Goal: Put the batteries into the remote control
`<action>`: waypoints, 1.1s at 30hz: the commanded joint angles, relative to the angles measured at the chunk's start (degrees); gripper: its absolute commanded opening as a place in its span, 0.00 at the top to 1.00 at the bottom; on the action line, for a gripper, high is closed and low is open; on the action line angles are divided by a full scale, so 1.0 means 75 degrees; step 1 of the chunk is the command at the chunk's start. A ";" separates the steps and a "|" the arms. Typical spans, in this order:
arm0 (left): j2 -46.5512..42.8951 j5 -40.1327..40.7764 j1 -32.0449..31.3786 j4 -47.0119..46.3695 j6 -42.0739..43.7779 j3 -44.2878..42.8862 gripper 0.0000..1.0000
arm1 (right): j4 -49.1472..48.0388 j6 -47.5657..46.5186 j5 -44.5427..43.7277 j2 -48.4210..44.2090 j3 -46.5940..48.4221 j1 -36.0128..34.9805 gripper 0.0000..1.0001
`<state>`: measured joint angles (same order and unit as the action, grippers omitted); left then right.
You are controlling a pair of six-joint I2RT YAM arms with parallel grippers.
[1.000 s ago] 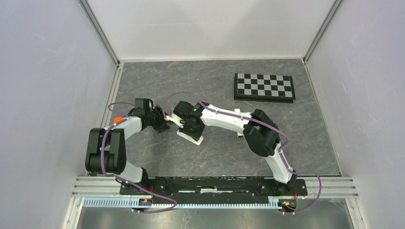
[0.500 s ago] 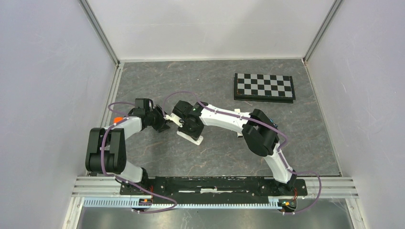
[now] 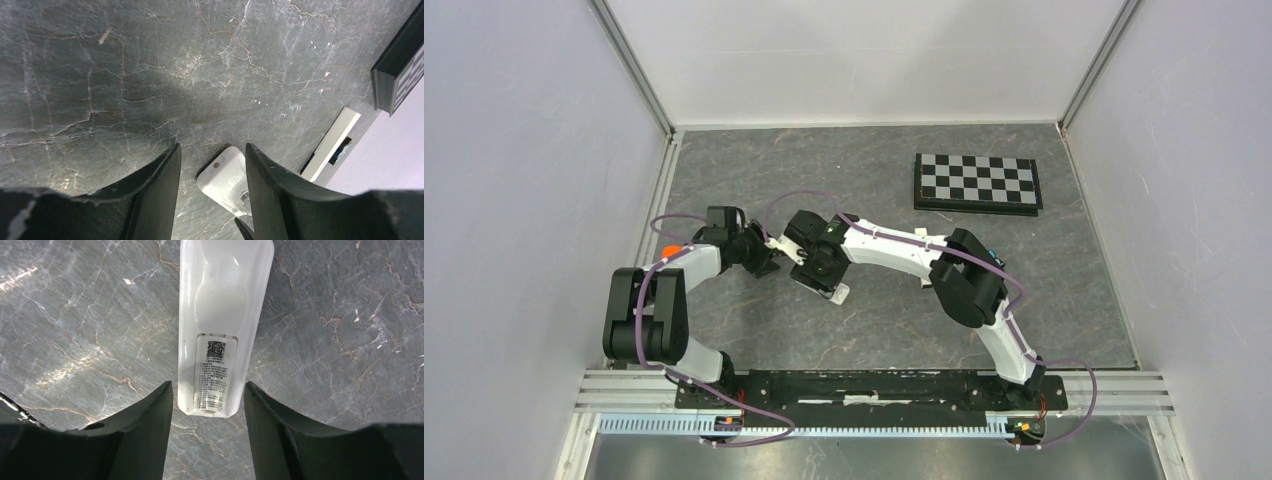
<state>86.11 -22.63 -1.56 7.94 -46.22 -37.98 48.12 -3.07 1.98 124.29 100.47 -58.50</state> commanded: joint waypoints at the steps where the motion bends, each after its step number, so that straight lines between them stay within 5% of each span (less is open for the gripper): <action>1: -0.0048 -0.0058 0.0056 -0.0227 -0.0131 0.0027 0.43 | -0.0353 0.0211 0.0235 -0.0519 0.0152 0.0027 0.40; 7: -0.0090 -0.0192 0.0057 -0.0228 -0.0085 0.0112 0.42 | -0.1047 0.0846 0.0043 -0.1257 -0.0601 0.0260 0.43; 15: 0.0008 -0.0712 0.0056 -0.0524 -0.0278 0.0403 0.46 | -0.1470 0.1375 -0.0005 -0.1584 -0.1429 0.0384 0.64; 33: 0.0197 -0.1233 0.0056 -0.0834 -0.0563 0.0866 0.53 | -0.1984 0.1415 0.0205 -0.1050 -0.1606 0.0382 0.72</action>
<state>86.50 -30.79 -1.45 3.03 -48.77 -32.53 36.25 6.50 3.29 115.07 88.47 -55.44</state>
